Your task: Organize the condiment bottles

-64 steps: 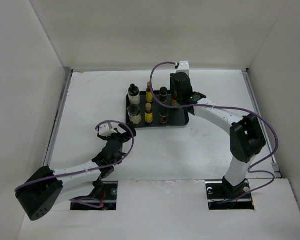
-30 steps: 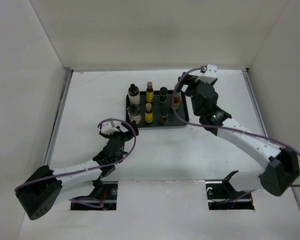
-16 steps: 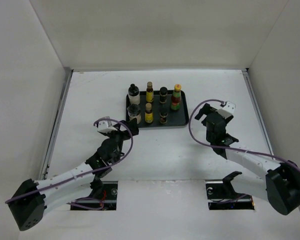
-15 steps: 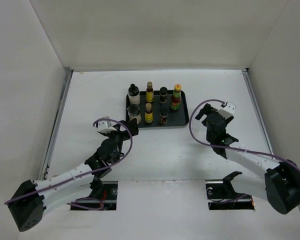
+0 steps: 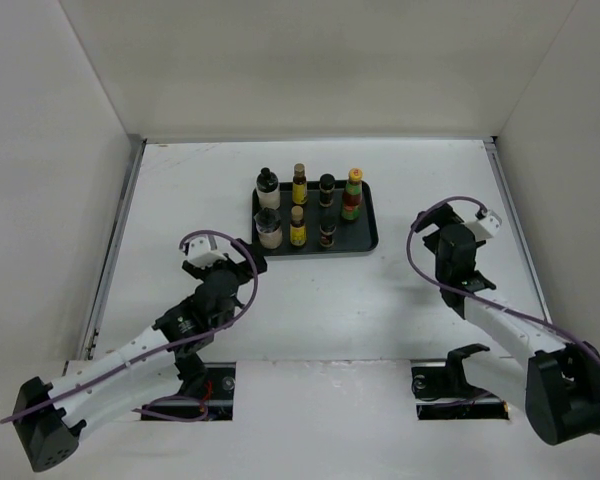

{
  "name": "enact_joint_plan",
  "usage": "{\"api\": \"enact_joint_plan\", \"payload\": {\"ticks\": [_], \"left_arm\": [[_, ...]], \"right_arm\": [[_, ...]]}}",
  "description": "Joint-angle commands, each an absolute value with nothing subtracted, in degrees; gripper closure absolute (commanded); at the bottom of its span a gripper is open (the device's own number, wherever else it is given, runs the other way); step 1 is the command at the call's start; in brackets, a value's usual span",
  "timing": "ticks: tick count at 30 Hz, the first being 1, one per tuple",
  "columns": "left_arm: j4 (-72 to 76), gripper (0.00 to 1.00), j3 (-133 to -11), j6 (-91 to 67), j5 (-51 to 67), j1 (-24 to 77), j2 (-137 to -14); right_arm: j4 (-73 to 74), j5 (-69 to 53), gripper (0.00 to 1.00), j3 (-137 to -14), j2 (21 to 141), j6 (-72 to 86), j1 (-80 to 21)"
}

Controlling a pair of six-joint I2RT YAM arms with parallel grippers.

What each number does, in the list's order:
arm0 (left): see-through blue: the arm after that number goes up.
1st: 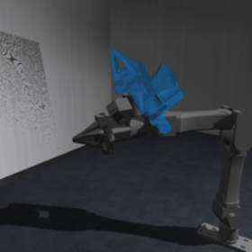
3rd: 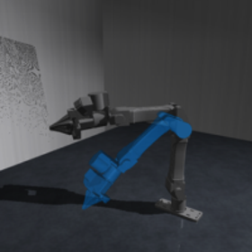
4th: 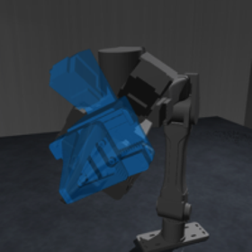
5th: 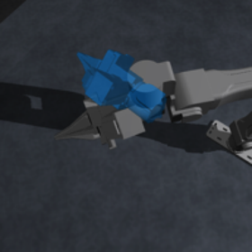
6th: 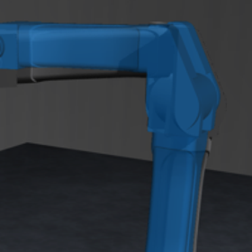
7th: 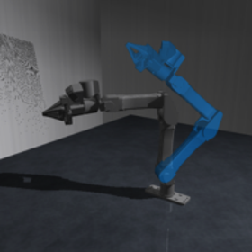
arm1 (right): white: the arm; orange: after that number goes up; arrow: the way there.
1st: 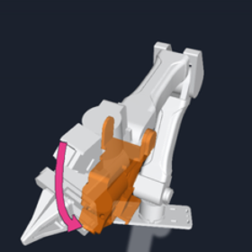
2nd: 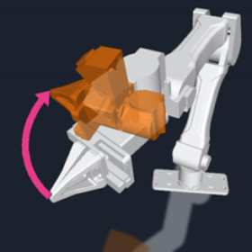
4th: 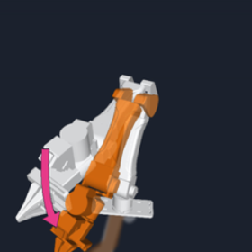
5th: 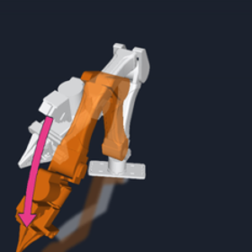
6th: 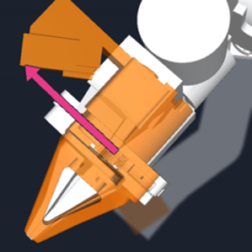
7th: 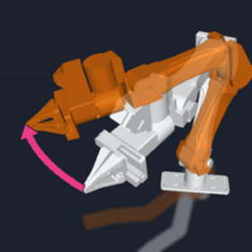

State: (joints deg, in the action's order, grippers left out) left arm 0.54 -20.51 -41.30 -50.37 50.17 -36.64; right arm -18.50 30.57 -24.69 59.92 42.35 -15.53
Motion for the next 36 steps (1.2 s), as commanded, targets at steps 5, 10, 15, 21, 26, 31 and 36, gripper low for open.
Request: {"api": "enact_joint_plan", "payload": {"ticks": [5, 10, 15, 21, 26, 31, 36], "left_arm": [[-3.6, 0.00, -24.5, -42.1, -51.1, 52.1, -38.4], [-2.6, 0.00, -23.6, -41.9, -51.5, 53.1, -38.6], [-1.8, 0.00, -23.2, -41.8, -51.5, 52.3, -38.5], [-1.0, 0.00, -22.8, -42.2, -51.8, 51.3, -40.6], [-0.4, 0.00, -22.5, -42.2, -52.9, 48.4, -40.9], [0.4, 0.00, -21.4, -42.7, -52.0, 44.9, -41.0], [0.7, 0.00, -20.4, -43.2, -50.3, 43.0, -41.0]], "right_arm": [[-21.3, 23.4, 0.00, -24.3, 61.4, 46.8, -12.9], [-21.6, 21.4, 0.00, -26.2, 65.3, 46.4, -13.1], [-22.1, 21.1, 0.00, -25.8, 65.0, 46.4, -13.2], [-22.3, 20.9, 0.00, -25.6, 64.8, 46.4, -13.2], [-22.5, 20.0, 0.00, -25.7, 64.9, 46.4, -13.2], [-22.6, 19.4, 0.00, -25.7, 64.9, 46.6, -13.2], [-22.7, 18.9, 0.00, -25.7, 65.3, 46.7, -13.1]]}}
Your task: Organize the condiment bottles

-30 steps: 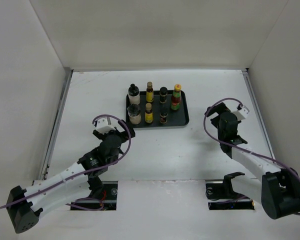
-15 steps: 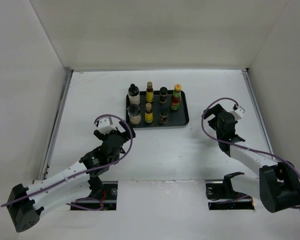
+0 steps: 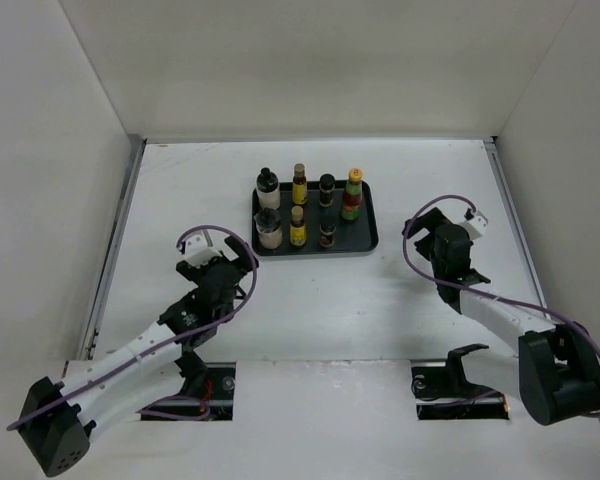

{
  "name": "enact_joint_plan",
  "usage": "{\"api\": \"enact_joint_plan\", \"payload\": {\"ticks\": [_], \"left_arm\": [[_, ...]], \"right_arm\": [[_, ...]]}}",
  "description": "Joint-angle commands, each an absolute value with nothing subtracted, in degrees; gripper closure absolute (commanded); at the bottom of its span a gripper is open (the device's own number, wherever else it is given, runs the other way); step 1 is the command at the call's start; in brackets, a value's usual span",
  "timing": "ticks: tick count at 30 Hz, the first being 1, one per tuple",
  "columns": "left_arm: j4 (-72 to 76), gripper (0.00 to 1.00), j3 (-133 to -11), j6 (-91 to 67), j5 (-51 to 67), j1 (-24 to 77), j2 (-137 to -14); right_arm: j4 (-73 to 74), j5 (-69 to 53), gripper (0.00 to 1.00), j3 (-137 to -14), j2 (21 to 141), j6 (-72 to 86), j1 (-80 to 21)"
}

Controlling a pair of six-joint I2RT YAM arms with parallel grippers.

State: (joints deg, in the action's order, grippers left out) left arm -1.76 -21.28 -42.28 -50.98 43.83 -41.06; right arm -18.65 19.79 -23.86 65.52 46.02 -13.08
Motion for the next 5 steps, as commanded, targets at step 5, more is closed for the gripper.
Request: {"api": "enact_joint_plan", "payload": {"ticks": [5], "left_arm": [[-0.3, 0.00, -21.3, -43.2, -49.0, 42.0, -41.9]], "right_arm": [[-22.8, 18.8, 0.00, -25.7, 65.5, 46.7, -13.1]]}}
